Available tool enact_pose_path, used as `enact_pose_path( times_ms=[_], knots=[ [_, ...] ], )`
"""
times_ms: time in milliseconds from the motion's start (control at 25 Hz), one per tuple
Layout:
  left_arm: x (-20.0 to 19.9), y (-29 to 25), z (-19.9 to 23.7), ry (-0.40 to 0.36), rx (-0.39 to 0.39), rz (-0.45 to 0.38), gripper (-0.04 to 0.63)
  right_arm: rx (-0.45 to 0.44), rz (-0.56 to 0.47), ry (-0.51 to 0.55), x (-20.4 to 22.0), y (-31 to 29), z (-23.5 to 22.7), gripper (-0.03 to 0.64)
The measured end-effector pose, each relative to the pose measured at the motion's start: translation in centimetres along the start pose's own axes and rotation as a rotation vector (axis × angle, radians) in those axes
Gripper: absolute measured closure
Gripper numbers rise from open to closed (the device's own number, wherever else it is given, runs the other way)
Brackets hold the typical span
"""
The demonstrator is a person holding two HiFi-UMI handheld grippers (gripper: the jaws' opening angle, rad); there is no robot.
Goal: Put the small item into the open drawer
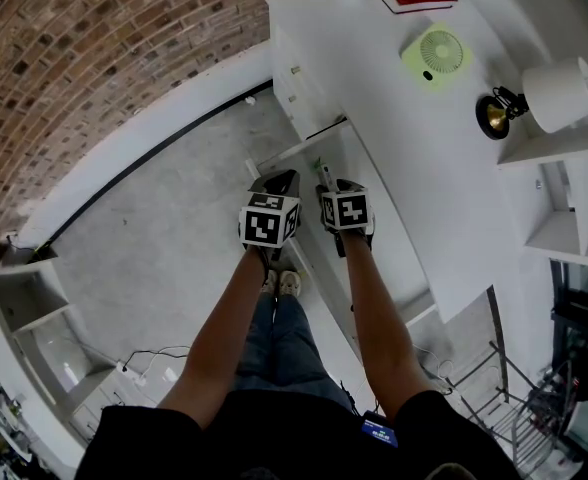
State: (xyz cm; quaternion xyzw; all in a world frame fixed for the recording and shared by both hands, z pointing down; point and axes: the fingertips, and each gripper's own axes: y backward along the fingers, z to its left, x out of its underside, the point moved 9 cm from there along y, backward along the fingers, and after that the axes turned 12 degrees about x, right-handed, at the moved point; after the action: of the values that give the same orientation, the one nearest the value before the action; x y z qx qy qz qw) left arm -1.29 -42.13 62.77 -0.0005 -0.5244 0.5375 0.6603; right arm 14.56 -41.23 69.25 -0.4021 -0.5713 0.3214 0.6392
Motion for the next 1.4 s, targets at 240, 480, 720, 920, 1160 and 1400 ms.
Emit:
enact_pose_path(
  times_ms=[240,480,720,920,1160,1400],
  knots=[
    [-0.1,-0.3,-0.2,0.000,0.004,-0.006,0.572,-0.017,-0.024,-0.034,-0.2,0.4,-0.4,0.420],
    [-1.1,1.4,-1.0,-0.022,0.004,-0.025,0.572,-0.002,-0.123,-0.074,-0.2,4.2,-1.0,0.417],
    [-4.3,5.6,-3.4,-0.091,0.023,-0.128,0.572,0.043,-0.424,-0.069,-2.1,14.1,-2.0,0.476],
    [-7.4,10.5,-7.0,-0.215,0.035,-0.236,0.572,0.148,-0.651,-0.103,-3.2,23.2,-2.8,0.569],
    [-10.5,15.6,-10.8,-0.342,0.062,-0.367,0.572,0.175,-0.869,-0.272,-2.5,30.4,-4.2,0.614],
    [-12.1,19.0,-13.0,-0.494,0.082,-0.487,0.572,0.202,-1.021,-0.316,-1.4,35.1,-3.8,0.615]
  ],
)
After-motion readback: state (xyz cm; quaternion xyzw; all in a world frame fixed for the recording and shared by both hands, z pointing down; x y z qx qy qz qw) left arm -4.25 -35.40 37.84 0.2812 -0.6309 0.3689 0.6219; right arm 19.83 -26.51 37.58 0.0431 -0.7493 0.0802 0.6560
